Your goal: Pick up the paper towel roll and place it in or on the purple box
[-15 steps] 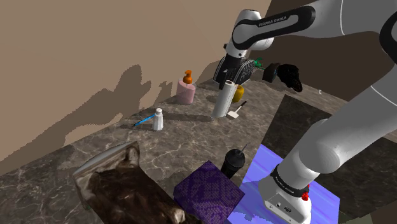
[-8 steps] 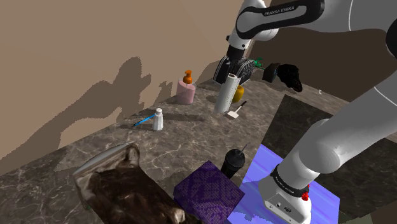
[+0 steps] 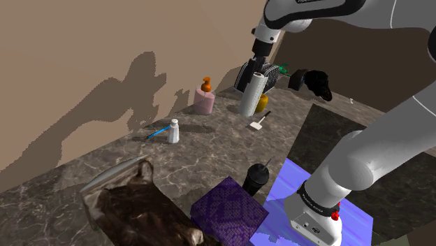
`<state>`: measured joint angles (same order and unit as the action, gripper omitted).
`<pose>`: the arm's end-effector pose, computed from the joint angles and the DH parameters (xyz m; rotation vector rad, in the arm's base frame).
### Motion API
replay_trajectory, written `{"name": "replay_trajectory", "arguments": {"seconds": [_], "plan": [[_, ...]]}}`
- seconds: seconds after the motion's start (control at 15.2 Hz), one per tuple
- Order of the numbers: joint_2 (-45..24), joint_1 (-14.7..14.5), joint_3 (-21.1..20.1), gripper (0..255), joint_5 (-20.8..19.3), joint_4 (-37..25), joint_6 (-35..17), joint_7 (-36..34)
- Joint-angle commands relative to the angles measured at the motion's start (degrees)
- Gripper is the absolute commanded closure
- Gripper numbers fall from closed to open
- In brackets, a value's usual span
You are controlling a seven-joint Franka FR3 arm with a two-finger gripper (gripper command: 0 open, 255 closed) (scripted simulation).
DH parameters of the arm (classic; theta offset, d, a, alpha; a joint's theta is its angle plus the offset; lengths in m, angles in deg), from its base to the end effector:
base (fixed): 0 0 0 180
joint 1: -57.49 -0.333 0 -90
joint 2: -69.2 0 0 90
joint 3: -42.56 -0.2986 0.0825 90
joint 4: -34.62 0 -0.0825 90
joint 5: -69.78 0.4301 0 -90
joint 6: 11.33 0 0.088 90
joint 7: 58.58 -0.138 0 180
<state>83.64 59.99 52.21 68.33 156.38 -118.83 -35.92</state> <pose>0.5166 -0.1163 0.4537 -3.1096 -0.3062 -0.0080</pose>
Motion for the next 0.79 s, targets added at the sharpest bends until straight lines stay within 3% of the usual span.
{"name": "replay_trajectory", "arguments": {"seconds": [0.0,0.73], "plan": [[0.11,-0.07,-0.12,255,0.02,-1.41,1.55,-0.15],[0.05,-0.18,-0.30,255,0.12,-9.96,10.03,-0.21]]}}
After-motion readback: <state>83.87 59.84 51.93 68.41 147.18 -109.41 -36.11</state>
